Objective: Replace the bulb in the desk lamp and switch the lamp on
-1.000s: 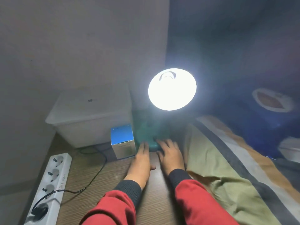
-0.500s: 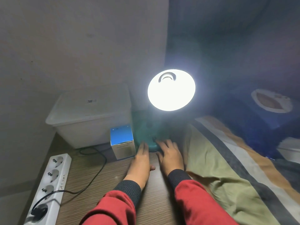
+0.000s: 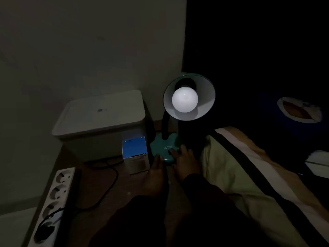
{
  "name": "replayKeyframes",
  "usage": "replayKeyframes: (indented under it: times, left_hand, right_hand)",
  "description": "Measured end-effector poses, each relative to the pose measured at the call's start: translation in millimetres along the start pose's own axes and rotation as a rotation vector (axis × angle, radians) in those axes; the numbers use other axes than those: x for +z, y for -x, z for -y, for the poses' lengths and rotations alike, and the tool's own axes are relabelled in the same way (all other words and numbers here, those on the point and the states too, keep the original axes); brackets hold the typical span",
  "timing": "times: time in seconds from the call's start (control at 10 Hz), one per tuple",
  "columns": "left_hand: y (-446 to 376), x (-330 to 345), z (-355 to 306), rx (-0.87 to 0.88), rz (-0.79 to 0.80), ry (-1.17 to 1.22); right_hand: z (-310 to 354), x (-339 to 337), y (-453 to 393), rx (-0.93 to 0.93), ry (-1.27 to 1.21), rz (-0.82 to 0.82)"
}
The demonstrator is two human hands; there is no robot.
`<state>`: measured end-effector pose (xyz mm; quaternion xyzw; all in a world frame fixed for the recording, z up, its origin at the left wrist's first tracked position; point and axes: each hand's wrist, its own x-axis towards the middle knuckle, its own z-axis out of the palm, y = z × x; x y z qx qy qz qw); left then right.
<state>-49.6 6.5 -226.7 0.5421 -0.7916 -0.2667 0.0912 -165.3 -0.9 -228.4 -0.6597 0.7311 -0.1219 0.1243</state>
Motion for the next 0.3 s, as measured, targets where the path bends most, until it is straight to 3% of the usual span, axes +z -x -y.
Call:
replayKeyframes:
  times: [0.3]
  left_hand:
    - [34, -19, 22, -0.041, 0.005, -0.063]
  right_hand:
    - [10, -11, 48, -0.046, -0.029, 0.119]
